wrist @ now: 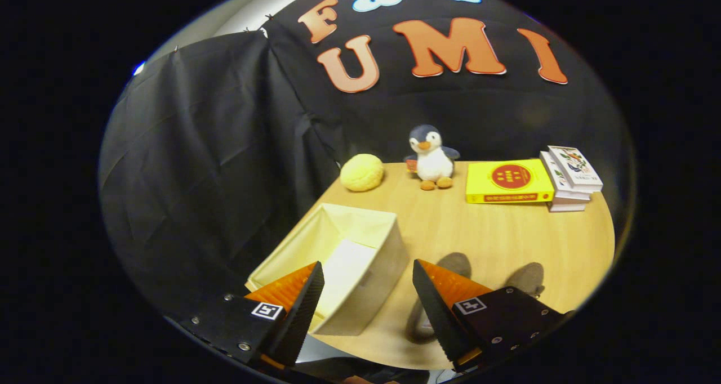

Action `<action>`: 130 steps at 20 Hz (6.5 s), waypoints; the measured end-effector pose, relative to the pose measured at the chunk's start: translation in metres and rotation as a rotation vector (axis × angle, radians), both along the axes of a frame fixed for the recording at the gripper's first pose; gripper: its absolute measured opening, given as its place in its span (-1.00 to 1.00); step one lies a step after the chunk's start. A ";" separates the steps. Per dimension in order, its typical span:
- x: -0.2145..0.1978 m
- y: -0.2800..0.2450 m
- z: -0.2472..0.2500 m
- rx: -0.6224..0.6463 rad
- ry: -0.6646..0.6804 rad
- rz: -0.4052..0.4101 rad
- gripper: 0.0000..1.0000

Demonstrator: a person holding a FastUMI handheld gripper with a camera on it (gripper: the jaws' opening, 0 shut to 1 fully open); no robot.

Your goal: Open the storage box then place both shoes into the box .Put the left shoe in first, then the right shoe, with the right side of both shoes facing outward in a uniform manner.

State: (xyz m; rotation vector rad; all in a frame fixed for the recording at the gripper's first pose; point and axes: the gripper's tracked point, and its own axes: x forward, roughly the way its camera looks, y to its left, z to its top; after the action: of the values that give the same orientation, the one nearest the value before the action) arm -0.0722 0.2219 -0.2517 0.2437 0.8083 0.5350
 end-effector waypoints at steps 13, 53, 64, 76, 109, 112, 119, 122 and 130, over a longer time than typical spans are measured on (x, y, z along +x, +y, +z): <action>0.005 -0.050 -0.161 -0.227 0.108 -0.041 0.61; 0.041 0.077 0.002 -0.127 0.077 -0.132 -0.84; 0.029 0.171 -0.080 -0.258 0.301 -0.118 -0.84; -0.004 0.212 -0.144 -0.270 0.585 -0.094 -0.71; -0.020 -0.141 -0.113 -0.274 0.267 -0.230 0.93; -0.024 -0.174 -0.134 -0.334 0.264 -0.248 0.91; -0.035 -0.203 -0.194 -0.346 0.335 -0.254 0.78; -0.022 -0.206 -0.211 -0.358 0.325 -0.263 0.64; -0.010 -0.203 -0.228 -0.331 0.335 -0.375 -0.34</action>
State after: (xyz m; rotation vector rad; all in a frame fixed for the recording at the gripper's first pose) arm -0.0820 0.0192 -0.4799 0.1743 1.1311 0.0013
